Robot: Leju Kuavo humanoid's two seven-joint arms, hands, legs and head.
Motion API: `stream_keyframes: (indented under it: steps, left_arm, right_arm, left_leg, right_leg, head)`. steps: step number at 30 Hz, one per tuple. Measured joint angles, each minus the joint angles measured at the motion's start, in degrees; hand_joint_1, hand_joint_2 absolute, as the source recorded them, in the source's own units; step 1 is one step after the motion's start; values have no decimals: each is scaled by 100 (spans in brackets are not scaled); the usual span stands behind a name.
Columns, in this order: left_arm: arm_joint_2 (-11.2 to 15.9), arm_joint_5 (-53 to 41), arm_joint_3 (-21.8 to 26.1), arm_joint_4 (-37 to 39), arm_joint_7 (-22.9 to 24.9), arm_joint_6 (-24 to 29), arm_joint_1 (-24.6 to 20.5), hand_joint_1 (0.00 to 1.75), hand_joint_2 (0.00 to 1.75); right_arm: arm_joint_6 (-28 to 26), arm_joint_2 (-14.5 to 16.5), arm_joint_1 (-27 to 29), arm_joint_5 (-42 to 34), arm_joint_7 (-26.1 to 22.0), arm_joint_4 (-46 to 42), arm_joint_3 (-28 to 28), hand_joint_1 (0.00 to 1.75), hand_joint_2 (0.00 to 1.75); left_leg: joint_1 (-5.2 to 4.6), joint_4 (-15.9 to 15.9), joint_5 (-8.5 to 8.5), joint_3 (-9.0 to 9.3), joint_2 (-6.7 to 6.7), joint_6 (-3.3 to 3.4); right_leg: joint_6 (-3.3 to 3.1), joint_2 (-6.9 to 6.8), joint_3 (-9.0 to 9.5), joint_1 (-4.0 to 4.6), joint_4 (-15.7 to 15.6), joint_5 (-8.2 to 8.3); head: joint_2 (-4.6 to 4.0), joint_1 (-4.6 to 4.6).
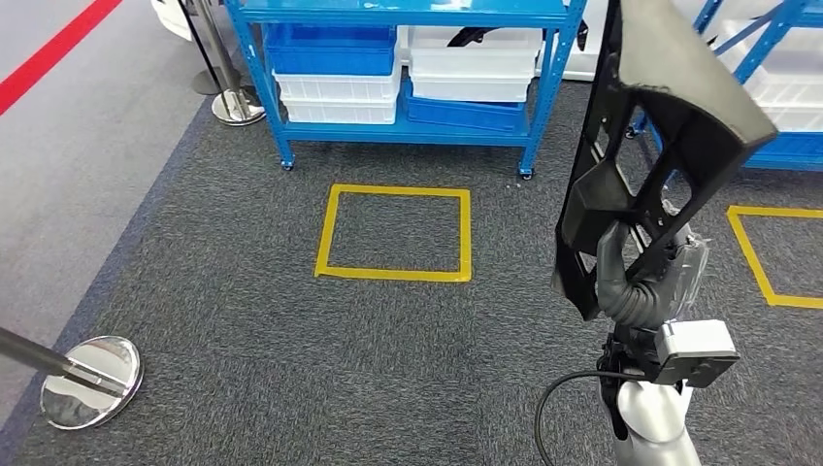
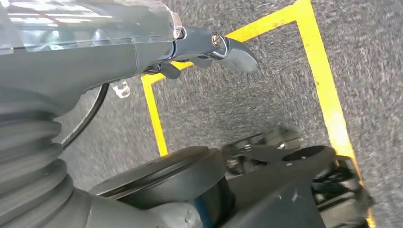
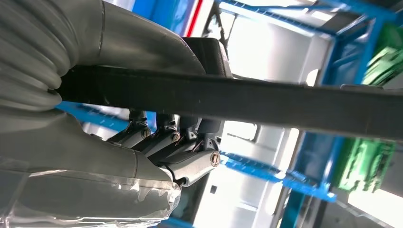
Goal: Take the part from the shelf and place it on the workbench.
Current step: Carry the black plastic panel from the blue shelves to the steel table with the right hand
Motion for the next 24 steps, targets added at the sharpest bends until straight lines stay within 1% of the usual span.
stream_keyframes:
  steps: [1,2,3,4,5,6,7,8,9,10,11,12,13,14,15,16,17,18,19,21,22,23,24]
  left_arm:
    - [-1,-20,-21,0,14,3,8,0,175]
    - [-3,-39,-40,0,27,8,15,0,175]
    - [-5,-50,-61,0,34,11,19,0,175]
    - [-7,-61,-83,0,40,15,16,0,175]
    - [-11,-71,-106,0,45,17,7,0,175]
    - [-19,-75,-126,0,47,17,-2,0,175]
    - [-26,-79,-143,0,49,17,-10,0,175]
    - [-34,-80,-155,0,49,17,-10,0,175]
    - [-40,-81,-163,0,48,16,-2,0,175]
    - [-42,-81,-172,0,47,17,8,0,175]
    - [-43,-81,-181,0,46,16,18,0,175]
    - [-44,-82,-191,0,44,16,24,0,175]
    - [-44,-84,-201,0,42,16,27,0,175]
    - [-44,-87,-212,0,38,15,27,0,175]
    - [-45,-92,-223,0,35,13,27,0,175]
    - [-44,-103,-235,0,33,10,27,0,175]
    - [-43,-115,-247,0,32,7,29,0,175]
    - [-42,-128,-257,0,33,4,30,0,175]
    - [-40,-140,-267,0,35,3,30,0,175]
    - [-39,-159,-283,0,37,2,23,0,175]
    - [-39,-171,-289,0,38,2,20,0,175]
    - [-38,-182,-292,0,35,2,21,0,175]
    - [-38,-189,-295,-1,32,3,19,0,175]
  right_arm:
    - [5,16,30,17,35,-33,-29,175,175]
    - [11,31,43,30,59,-68,-53,175,175]
    - [16,41,55,42,74,-101,-75,175,175]
    - [21,48,71,53,81,-135,-94,175,175]
    - [24,53,94,63,86,-171,-113,175,175]
    - [24,57,123,73,88,-204,-129,175,175]
    - [22,59,142,80,89,-237,-143,175,175]
    - [20,62,155,85,90,-261,-156,175,175]
    - [18,65,167,87,93,-273,-162,175,175]
    - [13,68,179,87,96,-280,-169,175,175]
    - [7,72,201,87,100,-280,-174,175,175]
    - [1,75,229,88,103,-280,-180,175,175]
    - [-7,77,256,90,105,-284,-186,175,175]
    - [-12,79,279,94,105,-294,-191,175,175]
    - [-18,80,294,100,104,-307,-196,175,175]
    - [-24,81,303,104,101,-325,-199,175,175]
    - [-30,84,311,109,95,-344,-202,175,175]
    - [-34,90,319,112,86,-360,-203,175,175]
    - [-38,96,331,114,77,-373,-206,175,175]
    - [-42,109,362,118,64,-396,-214,175,175]
    - [-43,118,374,121,60,-408,-218,175,175]
    - [-45,128,381,124,56,-417,-221,175,175]
    - [-48,139,386,127,54,-424,-221,175,175]
  left_leg:
    - [1,-353,145,168,-101,27]
    - [2,-639,229,296,-199,50]
    - [-2,-798,233,365,-271,70]
    - [-8,-858,197,394,-281,88]
    - [-8,-917,190,396,-233,110]
    - [1,-972,190,404,-167,147]
    - [13,-1025,198,416,-104,191]
    - [25,-1067,217,423,-37,230]
    - [29,-1091,232,429,27,258]
    - [21,-1095,235,428,90,271]
    - [15,-1092,234,424,161,275]
    - [12,-1088,231,423,231,273]
    - [10,-1085,226,425,302,269]
    - [11,-1080,217,431,370,259]
    - [11,-1073,203,442,431,244]
    - [-3,-1059,180,450,488,218]
    - [-21,-1041,154,458,537,186]
    - [-40,-1025,131,465,585,153]
    - [-60,-1014,111,471,635,122]
    - [-63,-1002,77,486,724,70]
    - [-53,-948,17,475,670,39]
    - [-38,-794,-100,417,554,10]
    - [-24,-521,-272,301,407,-13]
  right_leg:
    - [15,68,-17,-2,12,1]
    - [40,133,-42,-7,24,11]
    - [72,186,-72,-16,30,27]
    - [111,237,-106,-24,31,51]
    - [154,290,-137,-24,30,77]
    - [187,273,-164,-23,38,81]
    - [217,181,-207,-13,97,42]
    - [241,45,-288,-2,252,-58]
    - [258,-116,-415,-3,521,-214]
    - [276,-228,-588,-5,880,-391]
    - [294,-275,-766,-15,1242,-532]
    - [309,-295,-885,-26,1487,-589]
    - [319,-312,-908,-37,1540,-544]
    - [324,-342,-816,-46,1371,-405]
    - [322,-413,-628,-52,1027,-217]
    - [312,-546,-421,-38,640,-77]
    - [283,-641,-263,-23,333,19]
    - [251,-705,-175,-6,147,54]
    - [214,-711,-161,12,88,39]
    - [143,-570,-187,4,89,52]
    - [109,-509,-191,-5,84,59]
    - [76,-452,-192,-14,76,69]
    - [48,-400,-193,-20,70,76]
  head:
    - [0,4]
    - [0,2]
    - [0,0]
    - [0,-2]
    - [0,-8]
    - [0,-8]
    - [0,-2]
    - [0,11]
    - [0,23]
    - [0,33]
    - [0,40]
    - [0,40]
    - [0,41]
    - [0,42]
    - [0,42]
    - [0,44]
    - [0,44]
    - [0,39]
    - [0,36]
    - [0,27]
    - [0,22]
    - [0,14]
    - [0,6]
